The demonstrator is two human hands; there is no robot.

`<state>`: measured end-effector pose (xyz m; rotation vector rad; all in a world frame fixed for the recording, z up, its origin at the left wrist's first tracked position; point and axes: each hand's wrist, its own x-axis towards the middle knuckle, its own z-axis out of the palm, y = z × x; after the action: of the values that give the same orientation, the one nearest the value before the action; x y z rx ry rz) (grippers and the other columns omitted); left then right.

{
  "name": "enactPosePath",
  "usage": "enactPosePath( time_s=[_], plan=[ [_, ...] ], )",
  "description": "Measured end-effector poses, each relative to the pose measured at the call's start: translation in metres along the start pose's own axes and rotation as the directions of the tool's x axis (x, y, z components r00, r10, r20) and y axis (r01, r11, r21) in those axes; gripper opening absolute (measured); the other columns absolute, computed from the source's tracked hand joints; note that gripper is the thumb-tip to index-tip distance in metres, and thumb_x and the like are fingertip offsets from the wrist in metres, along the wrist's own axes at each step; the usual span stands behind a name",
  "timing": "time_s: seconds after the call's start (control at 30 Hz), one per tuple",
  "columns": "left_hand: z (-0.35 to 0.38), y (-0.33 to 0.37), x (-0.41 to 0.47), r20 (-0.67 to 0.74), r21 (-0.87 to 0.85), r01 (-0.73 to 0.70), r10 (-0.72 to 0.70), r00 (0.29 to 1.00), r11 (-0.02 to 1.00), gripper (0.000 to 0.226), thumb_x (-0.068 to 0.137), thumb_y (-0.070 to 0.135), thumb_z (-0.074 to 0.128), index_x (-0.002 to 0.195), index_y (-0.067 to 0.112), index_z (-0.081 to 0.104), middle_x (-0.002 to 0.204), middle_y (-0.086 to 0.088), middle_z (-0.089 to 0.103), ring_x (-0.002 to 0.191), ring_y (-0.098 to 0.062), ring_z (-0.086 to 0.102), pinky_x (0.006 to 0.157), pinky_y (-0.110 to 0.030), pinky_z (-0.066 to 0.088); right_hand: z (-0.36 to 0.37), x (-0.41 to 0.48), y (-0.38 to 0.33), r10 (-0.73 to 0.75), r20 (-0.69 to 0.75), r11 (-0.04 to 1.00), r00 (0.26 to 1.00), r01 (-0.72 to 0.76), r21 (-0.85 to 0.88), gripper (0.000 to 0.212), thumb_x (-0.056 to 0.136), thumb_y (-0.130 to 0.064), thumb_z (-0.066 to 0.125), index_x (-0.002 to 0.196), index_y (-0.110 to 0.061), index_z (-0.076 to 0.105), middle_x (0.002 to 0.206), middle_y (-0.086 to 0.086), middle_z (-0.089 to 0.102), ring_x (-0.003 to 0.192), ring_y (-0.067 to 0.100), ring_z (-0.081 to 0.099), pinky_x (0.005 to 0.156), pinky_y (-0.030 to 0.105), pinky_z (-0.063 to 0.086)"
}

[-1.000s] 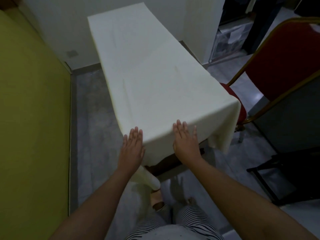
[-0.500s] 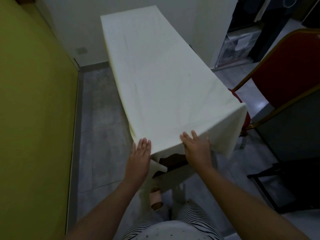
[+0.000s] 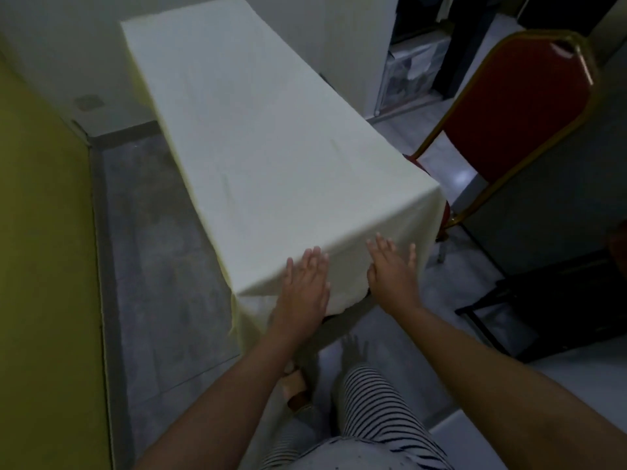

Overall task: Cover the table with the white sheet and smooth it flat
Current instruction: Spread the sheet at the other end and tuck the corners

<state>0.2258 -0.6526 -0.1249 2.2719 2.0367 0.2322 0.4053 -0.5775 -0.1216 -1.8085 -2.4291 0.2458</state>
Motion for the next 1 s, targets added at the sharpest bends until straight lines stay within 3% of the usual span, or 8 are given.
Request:
enactPosePath(
  time_s=[0.23, 0.47, 0.53, 0.6, 0.7, 0.8, 0.9, 1.0],
  plan=[
    [0.002, -0.011, 0.071, 0.086, 0.084, 0.075, -0.082, 0.993, 0.994, 0.075, 0.084, 0.038, 0.063, 0.144, 0.004, 0.033, 0.15, -0.017, 0.035, 0.14, -0.029, 0.033, 0.113, -0.05, 0.019, -0.008, 0.068, 0.011, 0.036, 0.054, 0.994, 0.998, -0.03, -0.104, 0.069, 0.093, -0.014, 0.04, 0.152, -0.022, 0.005, 0.161, -0.002, 0.002, 0.148, 0.028, -0.002, 0.114, 0.058, -0.005],
    [0.009, 0.007, 0.114, 0.087, 0.055, 0.049, -0.054, 0.995, 0.997, 0.066, 0.095, 0.051, 0.023, 0.144, 0.008, 0.035, 0.151, -0.013, 0.035, 0.141, -0.026, 0.031, 0.114, -0.046, 0.021, 0.001, 0.069, 0.049, -0.104, -0.079, 0.993, 0.991, 0.107, 0.038, 0.072, 0.081, -0.003, 0.054, 0.147, -0.017, 0.03, 0.155, 0.004, 0.031, 0.145, 0.027, 0.022, 0.112, 0.058, 0.008],
    [0.008, 0.02, 0.135, 0.111, -0.001, 0.025, -0.025, 0.994, 1.0, 0.069, 0.094, 0.051, 0.014, 0.146, 0.009, 0.03, 0.154, -0.012, 0.029, 0.144, -0.025, 0.025, 0.116, -0.044, 0.016, 0.001, 0.062, 0.076, 0.041, -0.113, 0.978, 0.993, -0.016, 0.208, 0.065, 0.083, -0.001, 0.051, 0.145, -0.016, 0.036, 0.15, 0.004, 0.039, 0.14, 0.023, 0.034, 0.115, 0.054, 0.014],
    [0.008, 0.036, 0.16, 0.169, -0.034, 0.014, -0.008, 0.986, 0.999, 0.076, 0.09, 0.056, 0.005, 0.15, 0.012, 0.019, 0.158, -0.009, 0.016, 0.147, -0.022, 0.013, 0.118, -0.041, 0.007, 0.003, 0.055, 0.109, 0.268, -0.063, 0.893, 0.961, -0.223, 0.391, 0.056, 0.088, -0.003, 0.048, 0.143, -0.017, 0.041, 0.134, 0.005, 0.058, 0.122, 0.024, 0.052, 0.109, 0.046, 0.031],
    [0.011, 0.066, 0.203, 0.241, -0.08, -0.019, 0.038, 0.97, 0.997, 0.073, 0.093, 0.057, 0.004, 0.151, 0.014, 0.009, 0.16, -0.007, 0.005, 0.148, -0.019, 0.001, 0.118, -0.04, 0.0, 0.004, 0.059, 0.154, 0.411, 0.006, 0.832, 0.911, -0.378, 0.406, 0.045, 0.091, -0.009, 0.047, 0.135, -0.018, 0.05, 0.096, 0.007, 0.067, 0.085, 0.019, 0.059, 0.077, 0.036, 0.048],
    [0.014, 0.099, 0.242, 0.282, -0.137, -0.014, 0.052, 0.958, 0.99, 0.062, 0.1, 0.047, 0.015, 0.152, 0.014, 0.007, 0.16, -0.006, 0.003, 0.148, -0.018, -0.002, 0.119, -0.042, -0.001, 0.004, 0.08, 0.176, 0.456, 0.031, 0.787, 0.89, -0.419, 0.453, 0.043, 0.088, -0.012, 0.05, 0.13, -0.021, 0.048, 0.116, 0.004, 0.063, 0.102, 0.023, 0.059, 0.082, 0.039, 0.05],
    [0.017, 0.129, 0.27, 0.3, -0.175, 0.012, 0.041, 0.953, 0.985, 0.06, 0.101, 0.046, 0.014, 0.152, 0.015, 0.007, 0.161, -0.005, 0.001, 0.148, -0.017, -0.003, 0.119, -0.042, -0.002, 0.005, 0.105, 0.184, 0.414, 0.125, 0.788, 0.902, -0.423, 0.447, 0.063, 0.09, -0.014, 0.053, 0.147, -0.023, 0.027, 0.148, 0.003, 0.04, 0.131, 0.026, 0.042, 0.102, 0.048, 0.041],
    [0.022, 0.141, 0.282, 0.294, -0.17, 0.005, 0.046, 0.955, 0.985, 0.058, 0.101, 0.045, 0.013, 0.152, 0.017, 0.008, 0.16, -0.004, 0.002, 0.148, -0.017, -0.003, 0.12, -0.04, -0.002, 0.0, 0.13, 0.185, 0.414, 0.16, 0.766, 0.896, -0.437, 0.471, 0.068, 0.09, -0.015, 0.054, 0.149, -0.025, 0.021, 0.15, 0.002, 0.037, 0.135, 0.026, 0.036, 0.108, 0.047, 0.034]
  ],
)
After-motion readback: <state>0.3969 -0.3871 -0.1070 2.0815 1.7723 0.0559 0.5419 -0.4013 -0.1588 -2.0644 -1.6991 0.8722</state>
